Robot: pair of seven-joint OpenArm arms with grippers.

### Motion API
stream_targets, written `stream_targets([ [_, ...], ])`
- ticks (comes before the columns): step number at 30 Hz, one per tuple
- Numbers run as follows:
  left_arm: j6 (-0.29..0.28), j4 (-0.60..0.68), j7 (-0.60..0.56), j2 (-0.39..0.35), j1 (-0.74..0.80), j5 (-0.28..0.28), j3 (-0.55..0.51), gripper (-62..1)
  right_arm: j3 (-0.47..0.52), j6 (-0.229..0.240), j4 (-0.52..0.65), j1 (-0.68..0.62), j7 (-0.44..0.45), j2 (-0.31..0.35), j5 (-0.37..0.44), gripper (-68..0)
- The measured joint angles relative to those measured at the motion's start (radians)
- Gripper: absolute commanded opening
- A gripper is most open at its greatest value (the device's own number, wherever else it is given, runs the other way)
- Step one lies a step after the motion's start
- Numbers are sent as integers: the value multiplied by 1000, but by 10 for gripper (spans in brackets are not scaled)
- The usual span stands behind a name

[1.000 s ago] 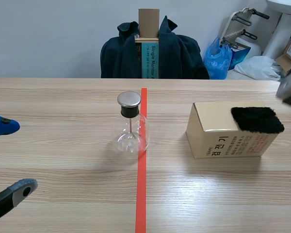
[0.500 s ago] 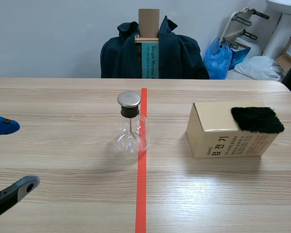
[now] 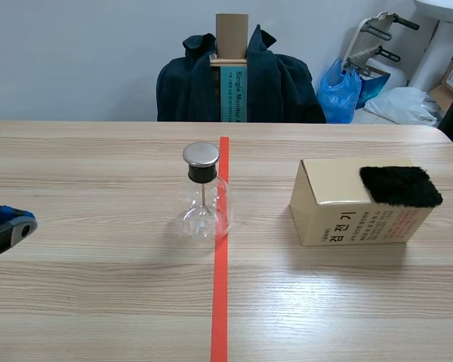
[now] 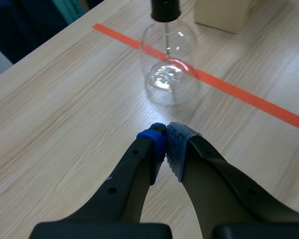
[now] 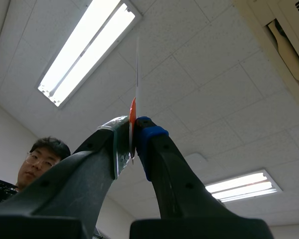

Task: Do the electroscope experiment.
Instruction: 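Bring the plate to the electroscope and point at the metal foil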

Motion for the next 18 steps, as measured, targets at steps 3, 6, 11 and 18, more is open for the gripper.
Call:
stream_targets([
  [3, 0, -135, -9, 50, -177, 4, 118, -581, 0, 21, 27, -1, -27, 0, 0, -669],
  [6, 3, -297, -54, 137, -354, 70, 237, -581, 0, 19, 48, -22, -26, 0, 0, -669],
  [11, 19, -546, -84, 292, -562, 208, 381, -581, 0, 19, 57, -74, -18, 0, 0, -669],
  [18, 73, -673, -145, 371, -632, 214, 448, -581, 0, 20, 57, -100, 8, 0, 39, -669],
])
